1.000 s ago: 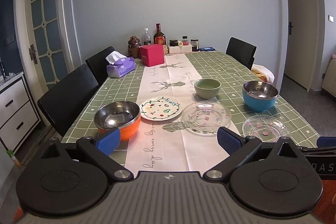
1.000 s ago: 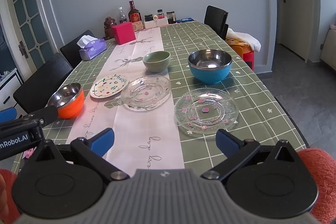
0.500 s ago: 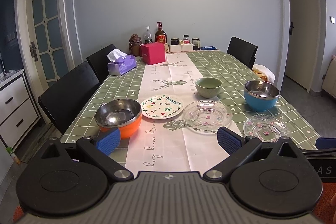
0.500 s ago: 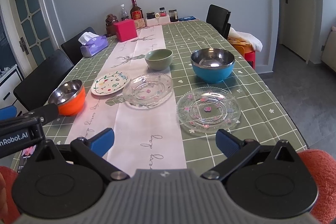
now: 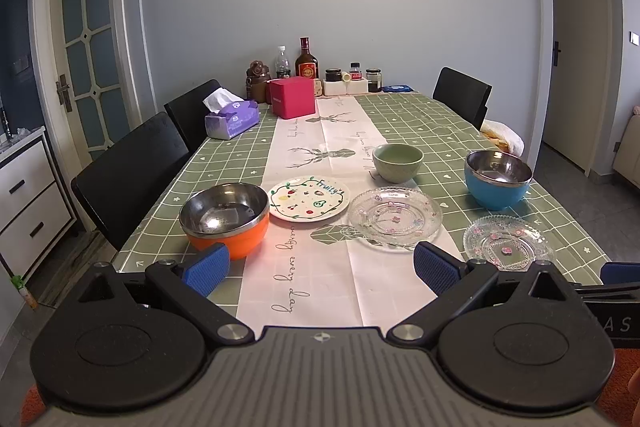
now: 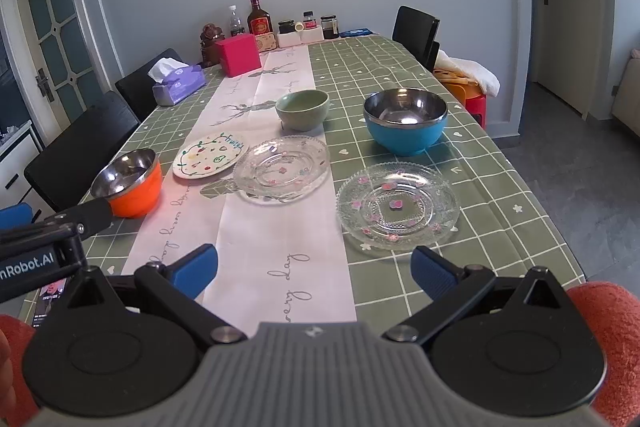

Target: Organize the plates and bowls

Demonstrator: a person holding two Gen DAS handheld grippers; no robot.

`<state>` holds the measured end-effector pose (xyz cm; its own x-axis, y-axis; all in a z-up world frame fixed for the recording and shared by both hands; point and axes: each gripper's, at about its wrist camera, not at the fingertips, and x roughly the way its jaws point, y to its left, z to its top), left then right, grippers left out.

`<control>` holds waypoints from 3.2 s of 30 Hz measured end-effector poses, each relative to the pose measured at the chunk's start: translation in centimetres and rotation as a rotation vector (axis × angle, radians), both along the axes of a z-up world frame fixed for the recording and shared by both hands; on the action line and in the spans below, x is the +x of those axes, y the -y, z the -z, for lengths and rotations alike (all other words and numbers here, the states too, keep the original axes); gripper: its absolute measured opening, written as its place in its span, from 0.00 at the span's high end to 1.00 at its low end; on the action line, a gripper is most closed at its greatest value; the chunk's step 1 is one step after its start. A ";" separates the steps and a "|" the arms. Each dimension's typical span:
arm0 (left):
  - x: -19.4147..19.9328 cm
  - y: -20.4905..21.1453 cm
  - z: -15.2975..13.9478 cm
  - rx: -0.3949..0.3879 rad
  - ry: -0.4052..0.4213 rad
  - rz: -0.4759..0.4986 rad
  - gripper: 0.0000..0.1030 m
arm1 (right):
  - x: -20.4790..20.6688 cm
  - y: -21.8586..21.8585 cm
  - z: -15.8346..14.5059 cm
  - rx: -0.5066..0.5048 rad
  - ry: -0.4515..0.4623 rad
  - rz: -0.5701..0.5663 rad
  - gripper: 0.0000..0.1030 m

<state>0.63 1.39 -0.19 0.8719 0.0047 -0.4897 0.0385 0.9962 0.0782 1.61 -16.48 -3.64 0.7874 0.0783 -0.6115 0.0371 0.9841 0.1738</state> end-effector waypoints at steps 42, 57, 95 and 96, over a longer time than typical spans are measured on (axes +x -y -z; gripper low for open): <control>-0.1 -0.3 0.7 -0.007 0.003 0.009 0.00 | 0.0 -0.2 0.3 -0.009 -0.004 0.001 0.02; 1.6 1.6 2.4 -0.022 0.027 0.198 0.14 | 2.2 3.2 2.8 -0.041 0.031 0.029 0.03; 19.7 8.3 13.6 -0.473 -0.427 0.376 0.76 | 16.3 15.5 10.1 0.175 -0.248 0.279 0.76; 19.7 8.4 13.6 -0.480 -0.430 0.382 0.79 | 16.3 15.6 10.2 0.195 -0.247 0.275 0.81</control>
